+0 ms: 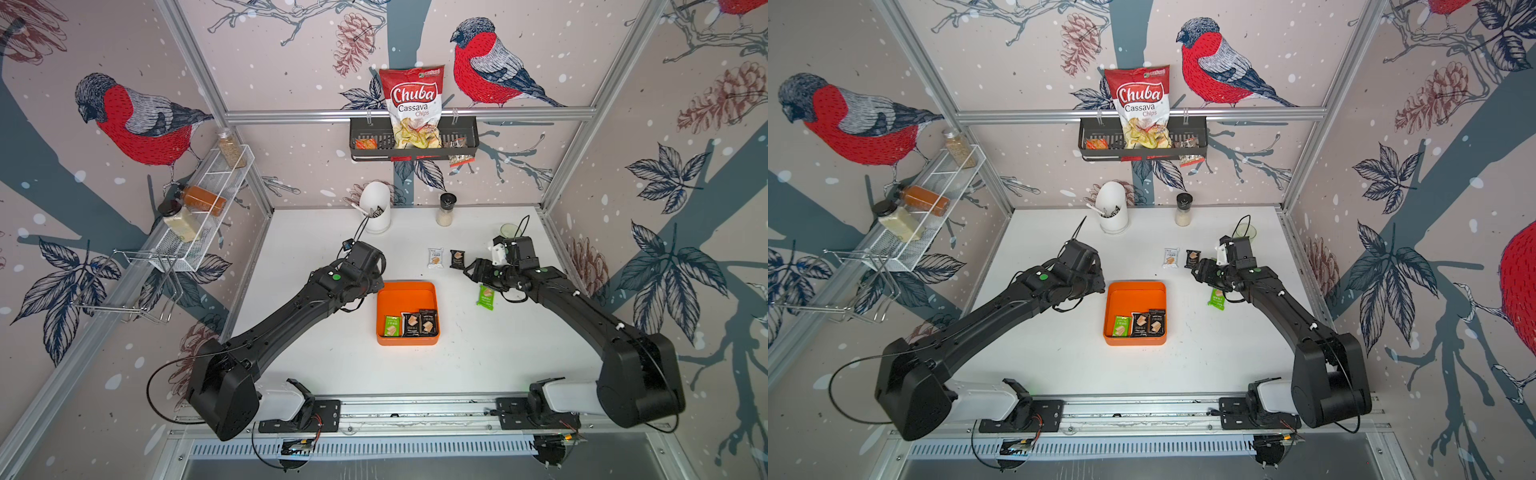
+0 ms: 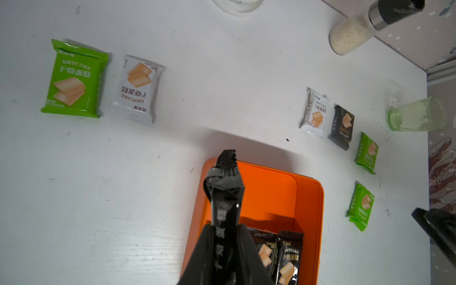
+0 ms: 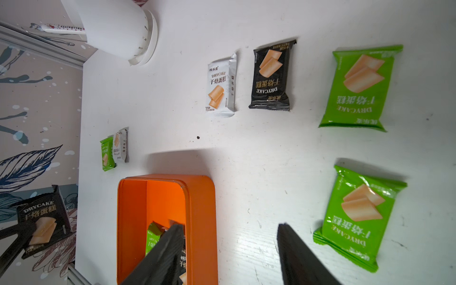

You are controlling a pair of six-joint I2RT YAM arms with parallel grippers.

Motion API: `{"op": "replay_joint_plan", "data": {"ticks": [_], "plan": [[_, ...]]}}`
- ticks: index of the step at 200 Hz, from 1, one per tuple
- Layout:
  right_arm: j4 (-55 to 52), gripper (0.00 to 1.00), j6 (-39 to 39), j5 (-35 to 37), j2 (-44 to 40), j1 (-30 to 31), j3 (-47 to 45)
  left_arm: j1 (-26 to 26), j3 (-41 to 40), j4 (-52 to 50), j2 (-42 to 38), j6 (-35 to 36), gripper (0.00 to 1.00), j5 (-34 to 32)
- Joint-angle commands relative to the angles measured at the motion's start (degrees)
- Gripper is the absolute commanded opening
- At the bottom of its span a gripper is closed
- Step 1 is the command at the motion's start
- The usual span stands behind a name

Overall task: Take the cookies out of the storage box
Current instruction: Place the cookie at the center of the board.

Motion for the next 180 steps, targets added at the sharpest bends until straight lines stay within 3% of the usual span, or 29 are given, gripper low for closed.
{"op": "replay_joint_plan", "data": {"ticks": [1, 62, 135, 180], "plan": [[-0.2, 0.66, 1.4, 1.8, 0.3, 0.2, 1.5, 4.5, -1.2, 5.6, 0.3, 5.9, 0.19, 5.5], [-1.1, 0.66, 3.3, 4.5, 3.6, 0.2, 4.8, 16.3, 2.6, 12.6, 12.0, 15.1, 0.18, 17.8], [-0.6, 0.66, 5.5, 6.8, 8.8, 0.2, 9.0, 18.7, 11.0, 15.7, 28.2, 19.9, 0.17, 23.5], [-1.3, 0.66, 5.4, 7.2, 11.3, 0.2, 11.1, 19.5, 13.6, 17.0, 33.3, 20.1, 0.17, 25.4]]}}
